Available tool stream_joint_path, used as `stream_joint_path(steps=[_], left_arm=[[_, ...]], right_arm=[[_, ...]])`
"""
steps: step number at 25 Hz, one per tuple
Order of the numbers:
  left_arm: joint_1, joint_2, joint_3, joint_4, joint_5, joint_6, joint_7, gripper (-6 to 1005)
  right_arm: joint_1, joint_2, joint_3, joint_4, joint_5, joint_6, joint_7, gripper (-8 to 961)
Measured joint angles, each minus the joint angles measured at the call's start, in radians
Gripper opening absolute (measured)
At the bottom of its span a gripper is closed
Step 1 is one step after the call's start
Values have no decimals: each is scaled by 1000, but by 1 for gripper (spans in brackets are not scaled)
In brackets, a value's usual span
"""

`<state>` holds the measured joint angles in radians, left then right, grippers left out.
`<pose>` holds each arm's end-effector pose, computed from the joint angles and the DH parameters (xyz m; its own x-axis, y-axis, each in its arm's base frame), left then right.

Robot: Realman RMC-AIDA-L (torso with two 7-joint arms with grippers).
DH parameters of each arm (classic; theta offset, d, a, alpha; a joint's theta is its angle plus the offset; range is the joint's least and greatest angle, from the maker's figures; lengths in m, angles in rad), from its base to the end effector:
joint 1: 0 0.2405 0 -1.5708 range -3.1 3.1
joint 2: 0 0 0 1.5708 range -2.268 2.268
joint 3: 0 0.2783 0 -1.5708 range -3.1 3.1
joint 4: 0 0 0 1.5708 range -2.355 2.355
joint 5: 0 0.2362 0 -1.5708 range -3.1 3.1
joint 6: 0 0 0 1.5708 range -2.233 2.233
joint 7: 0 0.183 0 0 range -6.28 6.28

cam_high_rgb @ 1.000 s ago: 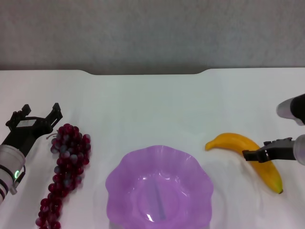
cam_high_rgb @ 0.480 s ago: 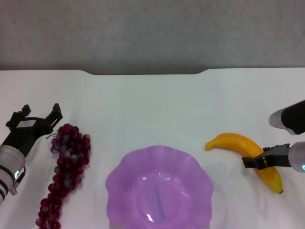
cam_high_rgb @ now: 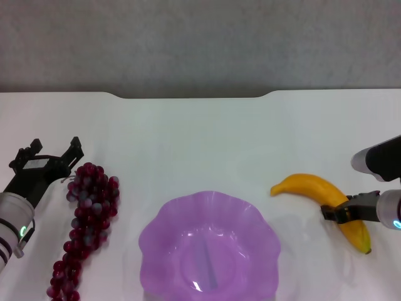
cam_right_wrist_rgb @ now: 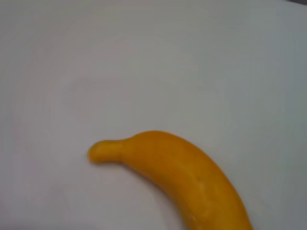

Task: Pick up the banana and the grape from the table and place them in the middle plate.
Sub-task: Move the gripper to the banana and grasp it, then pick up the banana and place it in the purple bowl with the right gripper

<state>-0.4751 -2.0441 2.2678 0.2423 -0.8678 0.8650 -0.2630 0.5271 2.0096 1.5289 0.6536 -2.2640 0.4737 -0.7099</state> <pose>-0.3723 0.4170 -0.0596 0.6076 0.1746 0.7748 0.7937 -0.0991 -0.6002 0.3650 0.4409 -0.0918 0.6857 -0.7050 -0.1810 -0.6016 -0.4090 -0.6862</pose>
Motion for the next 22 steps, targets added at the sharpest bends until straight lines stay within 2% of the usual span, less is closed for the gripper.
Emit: stream_joint_path(steps=[2, 8, 11, 12, 17, 20, 22], left_arm=[[2, 1, 0, 0, -3, 0, 1, 880], [0, -1, 1, -6, 0, -1, 6, 879], [2, -1, 1, -7, -1, -2, 6, 879], [3, -1, 1, -7, -2, -2, 6, 879], [6, 2, -3, -8, -5, -3, 6, 878], [6, 2, 0, -9, -5, -3, 6, 878], [2, 2, 0, -9, -3, -3, 6, 878]], right_arm=[[0, 1, -22, 1, 5, -25, 0, 657], [-30, 0, -69, 48, 47, -56, -3, 493], [-62, 0, -72, 104, 49, -48, -3, 497], [-80, 0, -75, 138, 49, -37, -3, 499], [-221, -3, -136, 483, 50, 65, -4, 506], [-232, -4, -184, 580, 52, 100, -5, 510], [-211, -4, -222, 594, 65, 114, -5, 512]])
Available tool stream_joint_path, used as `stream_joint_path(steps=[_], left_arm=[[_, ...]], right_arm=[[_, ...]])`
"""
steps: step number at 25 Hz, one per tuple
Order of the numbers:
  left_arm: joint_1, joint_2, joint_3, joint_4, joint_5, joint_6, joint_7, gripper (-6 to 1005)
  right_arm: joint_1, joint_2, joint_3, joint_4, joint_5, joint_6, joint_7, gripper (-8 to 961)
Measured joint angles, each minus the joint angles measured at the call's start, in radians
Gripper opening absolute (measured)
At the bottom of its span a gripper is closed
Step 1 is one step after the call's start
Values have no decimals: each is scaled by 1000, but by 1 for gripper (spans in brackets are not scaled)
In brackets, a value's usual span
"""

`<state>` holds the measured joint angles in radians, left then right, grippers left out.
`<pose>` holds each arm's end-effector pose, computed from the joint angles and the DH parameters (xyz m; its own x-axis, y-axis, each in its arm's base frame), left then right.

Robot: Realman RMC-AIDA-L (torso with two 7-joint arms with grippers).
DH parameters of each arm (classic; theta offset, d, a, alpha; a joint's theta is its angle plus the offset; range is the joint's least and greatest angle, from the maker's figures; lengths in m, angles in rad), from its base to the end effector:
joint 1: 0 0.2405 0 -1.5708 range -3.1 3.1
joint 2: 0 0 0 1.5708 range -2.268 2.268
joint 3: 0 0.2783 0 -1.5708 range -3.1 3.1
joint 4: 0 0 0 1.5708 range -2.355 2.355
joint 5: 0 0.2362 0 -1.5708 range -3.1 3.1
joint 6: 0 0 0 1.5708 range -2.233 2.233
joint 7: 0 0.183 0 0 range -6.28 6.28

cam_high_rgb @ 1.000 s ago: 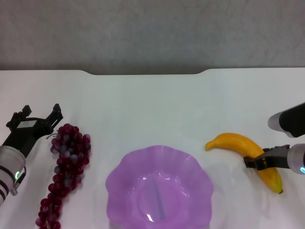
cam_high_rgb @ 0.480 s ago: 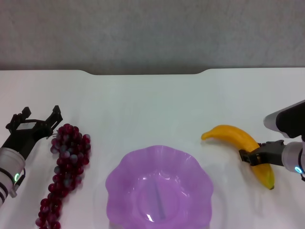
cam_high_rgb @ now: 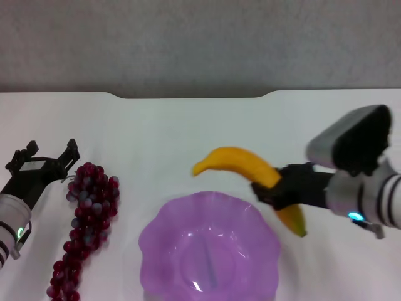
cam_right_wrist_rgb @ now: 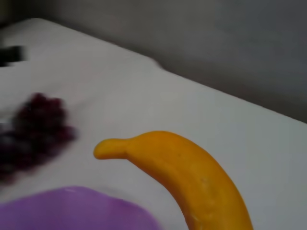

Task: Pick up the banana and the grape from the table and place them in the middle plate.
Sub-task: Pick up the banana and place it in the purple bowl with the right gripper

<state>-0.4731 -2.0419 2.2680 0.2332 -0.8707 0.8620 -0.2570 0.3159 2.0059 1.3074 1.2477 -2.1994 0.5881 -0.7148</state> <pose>-0.3774 0.4155 -0.0576 0.6161 0.1809 0.7666 0.7866 -0.0901 -0.6108 0.2286 0.4071 -0.1070 0.8592 -0.4465 -0.2498 -0.5054 -0.6643 -0.5507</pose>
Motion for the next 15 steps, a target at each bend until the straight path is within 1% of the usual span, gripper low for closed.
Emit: stream_joint_path(steps=[2, 3, 4, 8, 11, 15], left_arm=[[-4, 0, 0, 0, 1, 0, 0, 877], [-6, 0, 0, 0, 1, 0, 0, 877], [-7, 0, 0, 0, 2, 0, 0, 877], [-10, -2, 1, 0, 3, 0, 1, 877], [-10, -2, 1, 0, 3, 0, 1, 876], [-10, -1, 1, 0, 3, 0, 1, 876]], right_arm=[[29, 1, -43, -6, 22, 0, 0, 515], [64, 2, -94, -24, 46, -16, -1, 517], [64, 2, -94, -24, 46, -16, -1, 518], [127, 3, -207, -82, 79, -77, -2, 524], [155, 3, -250, -123, 89, -96, -7, 528], [158, 3, -269, -155, 93, -120, -28, 533]])
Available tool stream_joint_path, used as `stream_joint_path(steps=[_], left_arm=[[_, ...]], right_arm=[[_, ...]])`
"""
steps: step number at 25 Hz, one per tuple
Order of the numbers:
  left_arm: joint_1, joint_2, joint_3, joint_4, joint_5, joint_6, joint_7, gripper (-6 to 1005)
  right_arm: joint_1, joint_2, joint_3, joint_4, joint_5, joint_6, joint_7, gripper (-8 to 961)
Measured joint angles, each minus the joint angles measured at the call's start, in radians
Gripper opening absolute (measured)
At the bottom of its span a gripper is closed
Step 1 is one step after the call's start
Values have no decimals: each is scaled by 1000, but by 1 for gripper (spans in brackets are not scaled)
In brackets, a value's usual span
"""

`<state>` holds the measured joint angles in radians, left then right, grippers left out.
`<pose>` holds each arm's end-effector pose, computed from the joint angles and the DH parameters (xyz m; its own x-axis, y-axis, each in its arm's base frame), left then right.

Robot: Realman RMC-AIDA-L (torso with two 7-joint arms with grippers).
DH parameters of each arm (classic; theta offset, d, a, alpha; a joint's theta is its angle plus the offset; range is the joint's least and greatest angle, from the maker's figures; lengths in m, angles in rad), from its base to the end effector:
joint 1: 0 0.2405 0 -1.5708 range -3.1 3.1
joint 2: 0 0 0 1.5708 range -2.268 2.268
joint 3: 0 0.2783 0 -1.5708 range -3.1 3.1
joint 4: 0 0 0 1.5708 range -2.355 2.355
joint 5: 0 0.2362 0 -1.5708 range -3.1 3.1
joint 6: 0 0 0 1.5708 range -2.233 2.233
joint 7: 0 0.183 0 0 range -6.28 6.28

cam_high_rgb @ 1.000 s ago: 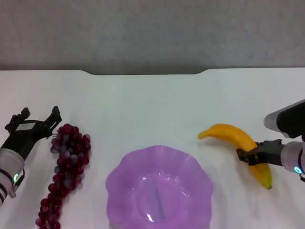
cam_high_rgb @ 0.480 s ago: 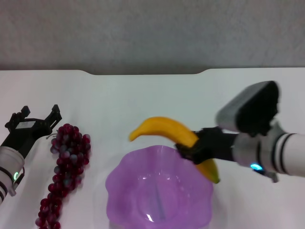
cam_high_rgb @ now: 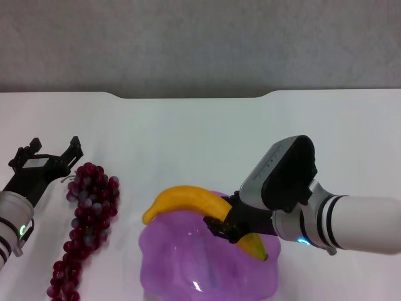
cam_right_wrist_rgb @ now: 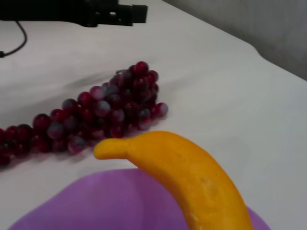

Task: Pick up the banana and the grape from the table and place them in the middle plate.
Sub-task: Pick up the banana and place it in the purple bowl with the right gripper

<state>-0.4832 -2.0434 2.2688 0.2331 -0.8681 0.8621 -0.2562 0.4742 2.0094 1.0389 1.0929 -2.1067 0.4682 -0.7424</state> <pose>-0.3725 0.4190 -0.0587 0.6191 0.1757 0.7654 0.7847 -0.1015 -0.6115 0.1994 0.3867 -0.1810 0.9316 -0.3420 -0.1234 -0.3590 -0.8119 -0.4603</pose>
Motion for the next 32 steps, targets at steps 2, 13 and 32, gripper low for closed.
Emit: stream_joint_path(steps=[2, 13, 32], left_arm=[[0, 0, 0, 0, 0, 0, 0, 876], [0, 0, 0, 0, -2, -11, 0, 874], [2, 2, -5, 0, -5, -24, 1, 872]], right_arm=[[-2, 1, -4, -7, 1, -11, -6, 536], [-2, 1, -134, -25, -7, -181, -55, 551], [-212, -2, -90, -135, 3, -799, -130, 883]])
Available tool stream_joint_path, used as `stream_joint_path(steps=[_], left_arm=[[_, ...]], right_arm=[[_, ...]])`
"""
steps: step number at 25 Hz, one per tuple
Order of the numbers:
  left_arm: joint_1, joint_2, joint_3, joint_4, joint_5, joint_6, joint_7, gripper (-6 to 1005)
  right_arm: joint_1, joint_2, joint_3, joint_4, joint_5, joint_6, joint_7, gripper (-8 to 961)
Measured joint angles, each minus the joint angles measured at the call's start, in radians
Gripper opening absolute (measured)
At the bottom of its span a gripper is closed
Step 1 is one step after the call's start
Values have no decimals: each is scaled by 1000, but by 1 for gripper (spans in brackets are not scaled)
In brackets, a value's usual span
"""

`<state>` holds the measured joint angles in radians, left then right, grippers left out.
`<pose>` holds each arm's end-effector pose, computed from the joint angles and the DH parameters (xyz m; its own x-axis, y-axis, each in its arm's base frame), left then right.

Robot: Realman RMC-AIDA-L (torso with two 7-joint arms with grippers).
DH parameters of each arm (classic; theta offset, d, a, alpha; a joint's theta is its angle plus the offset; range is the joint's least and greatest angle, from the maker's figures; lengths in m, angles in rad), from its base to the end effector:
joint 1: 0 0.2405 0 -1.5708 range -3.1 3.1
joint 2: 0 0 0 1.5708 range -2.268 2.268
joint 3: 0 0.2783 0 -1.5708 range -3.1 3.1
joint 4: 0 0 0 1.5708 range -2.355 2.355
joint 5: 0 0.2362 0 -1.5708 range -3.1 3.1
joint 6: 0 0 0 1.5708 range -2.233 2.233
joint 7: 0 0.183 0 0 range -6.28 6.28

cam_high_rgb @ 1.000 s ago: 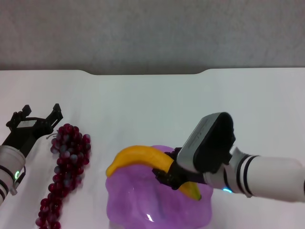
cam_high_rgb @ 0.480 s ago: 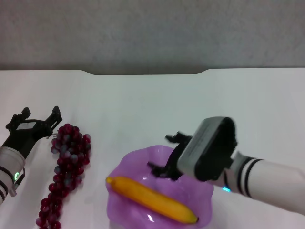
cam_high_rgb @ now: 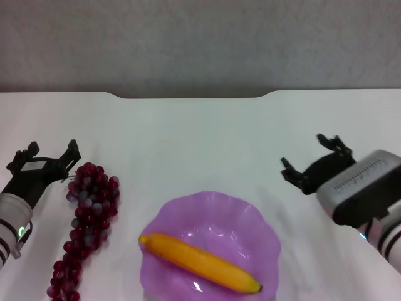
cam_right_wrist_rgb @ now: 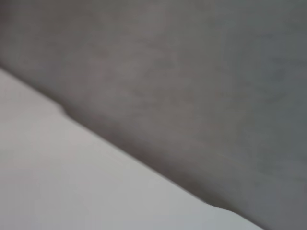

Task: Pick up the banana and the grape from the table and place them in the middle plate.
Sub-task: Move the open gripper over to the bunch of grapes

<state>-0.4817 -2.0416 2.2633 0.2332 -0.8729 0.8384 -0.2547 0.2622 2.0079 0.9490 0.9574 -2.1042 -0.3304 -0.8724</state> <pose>-0.3778 0.4185 -0.0589 0.6156 0.1958 0.7633 0.7862 -0.0856 -0.6120 0.2793 0.4021 -0.1147 0.9476 -0.1525 -0.2808 -0.3189 -0.3982 -0.8601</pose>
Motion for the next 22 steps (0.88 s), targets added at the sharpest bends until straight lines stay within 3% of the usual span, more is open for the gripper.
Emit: stream_joint_path(steps=[6, 11, 17, 20, 22], left_arm=[[-3, -1, 5, 0, 4, -1, 0, 872], [-15, -1, 5, 2, 4, -1, -1, 871], [-54, 15, 43, 64, 21, -79, -4, 870], [-44, 61, 36, 209, 57, -193, 2, 870], [-5, 121, 15, 386, 77, -325, 28, 870]], right_arm=[[42, -1, -125, -225, -10, -286, 278, 884], [148, 2, -305, -544, -11, -541, 740, 884], [173, 3, -342, -647, -10, -546, 854, 884], [169, 4, -348, -656, -11, -544, 847, 884], [169, 4, -352, -657, -11, -543, 847, 884]])
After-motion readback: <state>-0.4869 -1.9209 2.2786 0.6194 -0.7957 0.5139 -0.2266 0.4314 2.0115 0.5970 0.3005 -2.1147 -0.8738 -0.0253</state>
